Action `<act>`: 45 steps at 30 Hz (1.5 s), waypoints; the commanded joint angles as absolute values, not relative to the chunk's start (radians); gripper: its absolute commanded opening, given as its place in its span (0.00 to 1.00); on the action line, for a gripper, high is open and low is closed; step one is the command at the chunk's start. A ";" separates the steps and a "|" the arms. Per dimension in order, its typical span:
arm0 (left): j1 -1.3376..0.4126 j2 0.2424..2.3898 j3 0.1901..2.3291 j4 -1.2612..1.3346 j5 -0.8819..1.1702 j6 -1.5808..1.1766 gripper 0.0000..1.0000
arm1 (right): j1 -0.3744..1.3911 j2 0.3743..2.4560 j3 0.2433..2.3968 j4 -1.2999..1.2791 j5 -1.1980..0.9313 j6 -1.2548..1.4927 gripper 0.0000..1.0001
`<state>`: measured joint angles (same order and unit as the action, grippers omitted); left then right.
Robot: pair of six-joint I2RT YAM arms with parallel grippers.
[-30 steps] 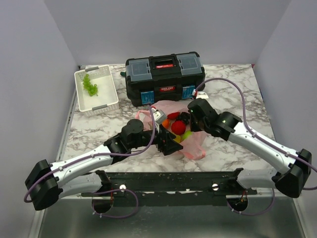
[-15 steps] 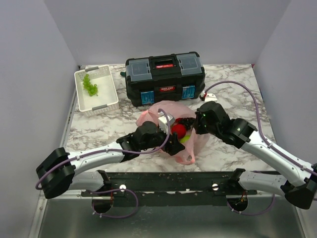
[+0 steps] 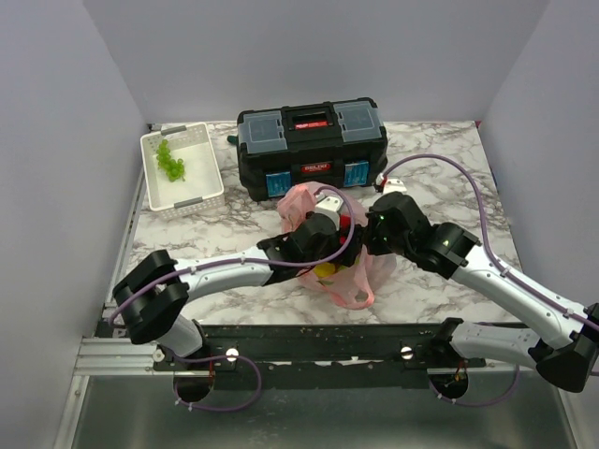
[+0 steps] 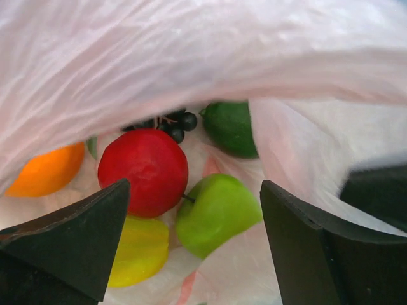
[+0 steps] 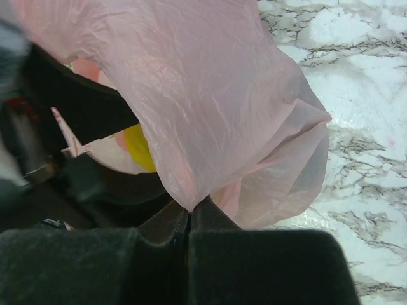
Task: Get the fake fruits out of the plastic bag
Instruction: Take out the fake fruit from the plastic bag.
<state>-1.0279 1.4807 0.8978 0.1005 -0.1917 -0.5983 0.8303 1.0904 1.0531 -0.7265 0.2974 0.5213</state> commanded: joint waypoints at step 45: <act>-0.990 1.121 0.820 -0.029 0.232 -0.372 0.32 | 0.831 1.002 0.951 -0.704 0.466 0.553 0.01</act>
<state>-1.0027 1.2472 0.8509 0.0090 0.1322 -0.4274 0.8295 1.0286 0.9463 -0.7181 0.3725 0.5423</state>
